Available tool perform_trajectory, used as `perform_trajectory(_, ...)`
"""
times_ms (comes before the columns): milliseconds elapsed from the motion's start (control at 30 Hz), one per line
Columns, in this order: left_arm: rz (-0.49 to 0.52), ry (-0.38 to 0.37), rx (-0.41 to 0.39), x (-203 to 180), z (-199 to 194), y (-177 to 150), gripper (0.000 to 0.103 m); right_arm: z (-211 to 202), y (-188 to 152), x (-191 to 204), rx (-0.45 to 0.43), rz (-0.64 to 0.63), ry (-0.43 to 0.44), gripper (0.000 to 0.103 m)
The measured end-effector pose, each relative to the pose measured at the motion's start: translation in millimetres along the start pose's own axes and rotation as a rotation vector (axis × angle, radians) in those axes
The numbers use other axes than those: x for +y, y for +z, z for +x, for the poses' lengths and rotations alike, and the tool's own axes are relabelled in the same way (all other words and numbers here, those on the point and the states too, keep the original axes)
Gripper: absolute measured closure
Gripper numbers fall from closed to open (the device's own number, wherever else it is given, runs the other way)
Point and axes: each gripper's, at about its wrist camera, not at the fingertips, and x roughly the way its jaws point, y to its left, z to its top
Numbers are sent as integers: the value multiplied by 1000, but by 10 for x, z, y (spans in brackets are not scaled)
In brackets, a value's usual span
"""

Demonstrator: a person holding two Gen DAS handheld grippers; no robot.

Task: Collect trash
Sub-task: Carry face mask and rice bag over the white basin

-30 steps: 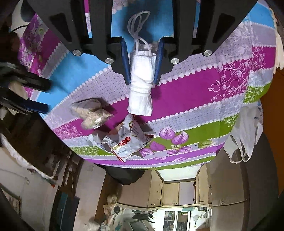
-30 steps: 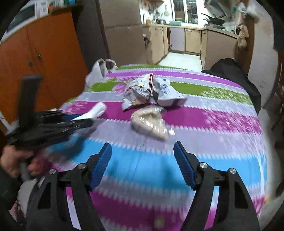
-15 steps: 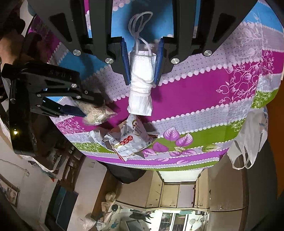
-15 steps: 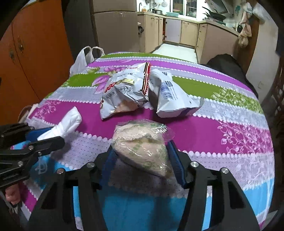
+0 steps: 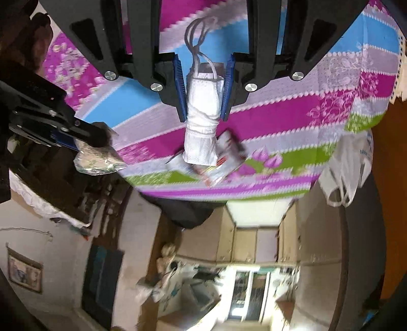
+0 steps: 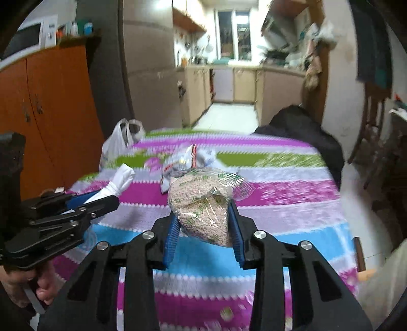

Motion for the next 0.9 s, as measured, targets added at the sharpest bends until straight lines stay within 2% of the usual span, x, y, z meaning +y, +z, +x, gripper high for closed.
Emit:
perform_trajectory(133, 35, -46, -59, -382, -283, 115, 76, -518, 7, -243, -74, 52, -68, 68)
perform_trajectory(300, 86, -115, -96, -936, -444, 267, 76, -966, -21, -516, -121, 82, -164, 68)
perform_trajectory(633, 172, -262, -123, -2175, -547, 464, 76, -1634, -47, -1151, -172, 124, -332, 68)
perform_trajectory(900, 236, -375, -115, -3113, -486, 530, 76, -2080, -204, -1760, -166, 189, -459, 68)
